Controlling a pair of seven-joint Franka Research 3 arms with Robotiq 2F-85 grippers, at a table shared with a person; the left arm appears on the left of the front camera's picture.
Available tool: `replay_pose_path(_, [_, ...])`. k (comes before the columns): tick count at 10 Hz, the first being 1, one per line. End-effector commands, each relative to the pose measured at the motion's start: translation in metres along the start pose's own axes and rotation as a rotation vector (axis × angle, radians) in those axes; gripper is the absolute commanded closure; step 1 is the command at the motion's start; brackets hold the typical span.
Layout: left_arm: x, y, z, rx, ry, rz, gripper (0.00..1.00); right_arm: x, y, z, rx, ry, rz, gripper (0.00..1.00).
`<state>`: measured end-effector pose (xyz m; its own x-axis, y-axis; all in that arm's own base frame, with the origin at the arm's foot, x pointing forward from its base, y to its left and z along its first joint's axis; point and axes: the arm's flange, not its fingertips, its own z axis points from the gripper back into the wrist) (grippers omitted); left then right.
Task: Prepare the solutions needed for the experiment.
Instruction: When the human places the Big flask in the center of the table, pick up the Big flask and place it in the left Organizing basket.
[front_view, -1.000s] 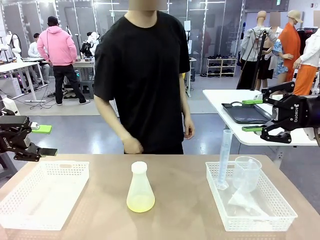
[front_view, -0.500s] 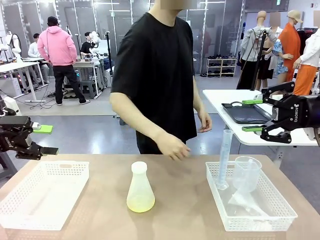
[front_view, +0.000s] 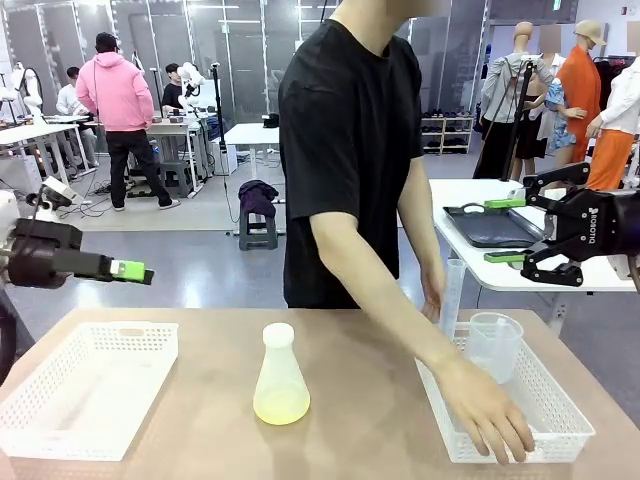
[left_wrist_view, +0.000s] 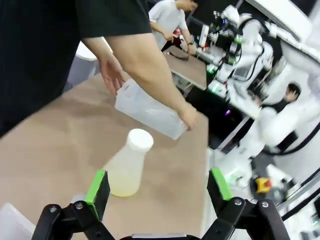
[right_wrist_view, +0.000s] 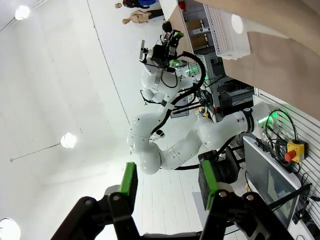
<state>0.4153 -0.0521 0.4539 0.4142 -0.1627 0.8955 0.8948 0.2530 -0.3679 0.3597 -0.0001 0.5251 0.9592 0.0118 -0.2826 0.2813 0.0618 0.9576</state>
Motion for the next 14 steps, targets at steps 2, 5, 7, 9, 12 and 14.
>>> replay_pose_path(2, [0.000, 0.000, 0.000, 0.000, 0.000, 0.000, 0.00, -0.001, 0.002, 0.000, 0.006, 0.001, 0.008, 0.37])
replay_pose_path(5, [0.000, 0.000, 0.000, 0.000, 0.000, 0.000, 0.00, -0.001, 0.002, 0.000, 0.006, 0.001, 0.008, 0.37])
replay_pose_path(7, [-0.003, 0.002, -0.002, 0.017, -0.004, -0.017, 0.00, -0.001, 0.002, 0.000, 0.006, 0.001, 0.008, 0.37])
replay_pose_path(9, [-0.016, 0.009, -0.029, 0.045, 0.131, -0.366, 0.00, -0.001, 0.002, 0.000, 0.006, 0.001, 0.008, 0.37])
replay_pose_path(12, [-0.045, -0.005, -0.054, -0.043, 0.141, -0.572, 0.00, -0.001, 0.002, 0.000, 0.006, 0.001, 0.008, 0.37])
replay_pose_path(14, [-0.064, -0.006, -0.068, -0.092, 0.185, -0.624, 0.00, -0.001, 0.002, 0.000, 0.006, 0.001, 0.008, 0.37])
